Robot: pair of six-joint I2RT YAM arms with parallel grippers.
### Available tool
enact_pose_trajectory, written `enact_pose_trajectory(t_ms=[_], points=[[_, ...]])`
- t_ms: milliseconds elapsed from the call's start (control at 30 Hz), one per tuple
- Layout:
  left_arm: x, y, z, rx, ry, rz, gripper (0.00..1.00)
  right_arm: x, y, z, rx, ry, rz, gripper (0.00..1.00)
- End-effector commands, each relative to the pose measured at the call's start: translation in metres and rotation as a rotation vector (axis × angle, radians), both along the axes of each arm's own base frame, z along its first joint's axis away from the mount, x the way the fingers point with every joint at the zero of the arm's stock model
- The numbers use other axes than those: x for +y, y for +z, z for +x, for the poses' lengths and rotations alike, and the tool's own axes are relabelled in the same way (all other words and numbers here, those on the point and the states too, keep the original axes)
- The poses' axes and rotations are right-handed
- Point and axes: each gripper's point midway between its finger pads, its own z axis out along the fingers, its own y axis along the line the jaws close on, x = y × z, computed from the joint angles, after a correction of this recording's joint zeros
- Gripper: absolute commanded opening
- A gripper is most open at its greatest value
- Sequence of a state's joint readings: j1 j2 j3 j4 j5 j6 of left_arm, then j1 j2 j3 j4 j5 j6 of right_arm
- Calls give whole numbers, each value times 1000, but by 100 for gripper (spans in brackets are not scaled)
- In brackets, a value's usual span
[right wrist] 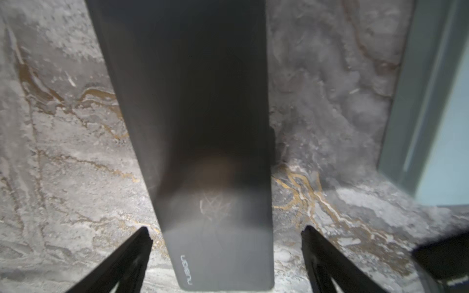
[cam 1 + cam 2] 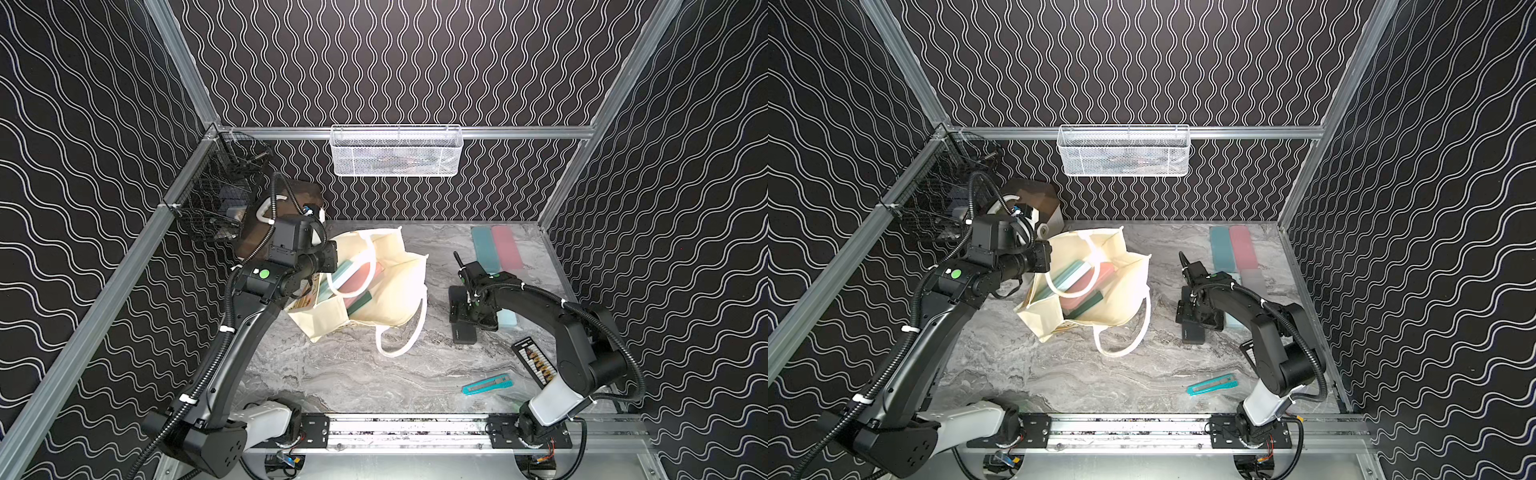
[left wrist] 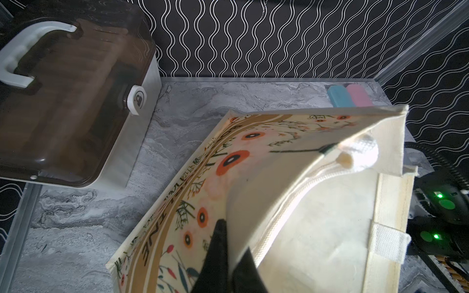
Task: Take out the pencil case from the canvas bag
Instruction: Pick up the pencil case from the center of the board.
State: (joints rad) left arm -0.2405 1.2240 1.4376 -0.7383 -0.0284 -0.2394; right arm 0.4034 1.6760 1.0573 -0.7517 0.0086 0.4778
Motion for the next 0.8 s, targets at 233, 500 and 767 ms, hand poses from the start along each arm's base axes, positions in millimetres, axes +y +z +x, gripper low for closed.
enact_pose_trajectory(t_ms=[233,500,767], points=[[-5,5,4,-19,-16,-17,0,5,-10,3,14,54,-49,89],[-11,5,6,-12,-36,-33,0,1,-14,3,23,52,-80,78],[-25,-1,10,20,-70,-102,0,-4,11,10,-52,48,-97,67]])
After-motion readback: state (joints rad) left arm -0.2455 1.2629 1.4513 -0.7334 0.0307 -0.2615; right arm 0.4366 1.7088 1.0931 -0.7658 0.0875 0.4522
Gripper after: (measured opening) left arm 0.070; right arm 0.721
